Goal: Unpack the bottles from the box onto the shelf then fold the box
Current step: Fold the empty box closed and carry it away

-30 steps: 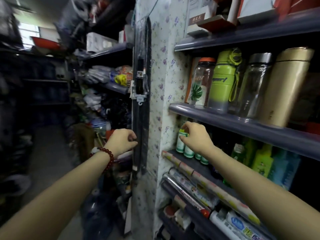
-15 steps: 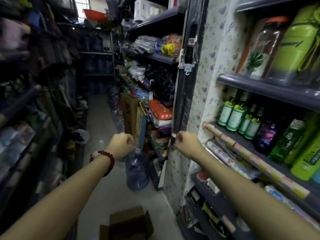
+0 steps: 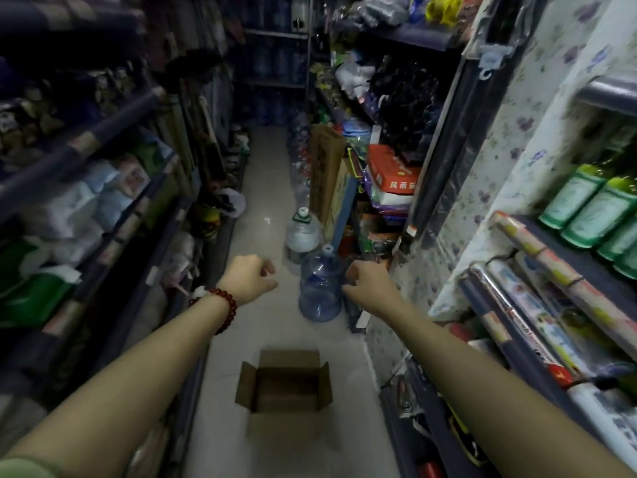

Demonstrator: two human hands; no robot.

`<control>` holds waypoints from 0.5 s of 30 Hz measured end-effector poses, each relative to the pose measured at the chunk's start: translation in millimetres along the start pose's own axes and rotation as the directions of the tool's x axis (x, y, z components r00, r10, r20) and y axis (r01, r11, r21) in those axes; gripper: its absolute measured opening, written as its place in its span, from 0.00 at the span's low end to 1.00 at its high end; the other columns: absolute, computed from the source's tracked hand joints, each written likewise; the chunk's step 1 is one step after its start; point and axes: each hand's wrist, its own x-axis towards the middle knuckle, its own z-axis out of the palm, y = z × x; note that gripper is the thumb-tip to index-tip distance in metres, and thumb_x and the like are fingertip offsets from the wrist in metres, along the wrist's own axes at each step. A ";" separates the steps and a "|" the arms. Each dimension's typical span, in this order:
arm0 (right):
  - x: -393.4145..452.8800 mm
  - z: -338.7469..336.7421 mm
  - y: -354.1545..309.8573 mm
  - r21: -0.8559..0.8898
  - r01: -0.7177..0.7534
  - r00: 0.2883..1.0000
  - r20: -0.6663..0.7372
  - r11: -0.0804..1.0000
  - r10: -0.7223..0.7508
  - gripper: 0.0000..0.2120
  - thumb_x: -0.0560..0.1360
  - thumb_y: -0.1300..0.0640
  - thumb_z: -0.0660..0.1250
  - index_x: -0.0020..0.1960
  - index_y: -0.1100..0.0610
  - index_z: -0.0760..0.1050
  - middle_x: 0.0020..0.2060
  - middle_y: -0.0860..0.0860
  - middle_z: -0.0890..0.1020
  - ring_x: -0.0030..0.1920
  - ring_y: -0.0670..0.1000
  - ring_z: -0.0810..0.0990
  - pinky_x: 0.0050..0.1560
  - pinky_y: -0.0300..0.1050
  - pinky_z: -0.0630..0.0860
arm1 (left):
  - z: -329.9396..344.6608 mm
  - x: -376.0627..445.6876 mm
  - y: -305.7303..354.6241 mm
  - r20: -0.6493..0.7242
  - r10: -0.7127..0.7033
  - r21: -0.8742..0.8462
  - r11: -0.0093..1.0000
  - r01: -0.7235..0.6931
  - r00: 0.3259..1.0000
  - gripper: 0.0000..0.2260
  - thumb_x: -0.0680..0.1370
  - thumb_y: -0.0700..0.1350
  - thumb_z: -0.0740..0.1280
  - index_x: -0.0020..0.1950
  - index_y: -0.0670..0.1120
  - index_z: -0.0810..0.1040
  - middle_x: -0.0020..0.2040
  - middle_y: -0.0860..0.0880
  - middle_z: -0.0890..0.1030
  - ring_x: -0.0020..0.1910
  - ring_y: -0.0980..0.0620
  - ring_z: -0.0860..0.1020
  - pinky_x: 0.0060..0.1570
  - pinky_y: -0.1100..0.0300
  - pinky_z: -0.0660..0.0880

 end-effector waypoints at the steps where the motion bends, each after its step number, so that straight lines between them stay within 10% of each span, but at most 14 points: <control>1: 8.4 7.0 5.3 -0.004 0.016 0.999 0.039 1.000 -0.015 0.08 0.72 0.58 0.66 0.47 0.63 0.77 0.46 0.59 0.81 0.49 0.59 0.79 0.46 0.50 0.77 | 8.9 2.6 -2.2 0.003 -0.019 0.005 1.000 0.019 1.000 0.15 0.74 0.49 0.70 0.58 0.43 0.79 0.55 0.44 0.81 0.54 0.47 0.79 0.53 0.57 0.73; 15: 62.0 235.2 118.3 0.040 -0.006 0.967 0.253 0.999 -0.004 0.14 0.74 0.55 0.68 0.59 0.56 0.75 0.55 0.54 0.78 0.55 0.54 0.77 0.53 0.45 0.75 | 230.5 33.5 -124.6 0.154 -0.273 -0.023 0.960 0.279 0.950 0.12 0.76 0.48 0.68 0.58 0.46 0.78 0.56 0.47 0.79 0.53 0.50 0.77 0.50 0.60 0.74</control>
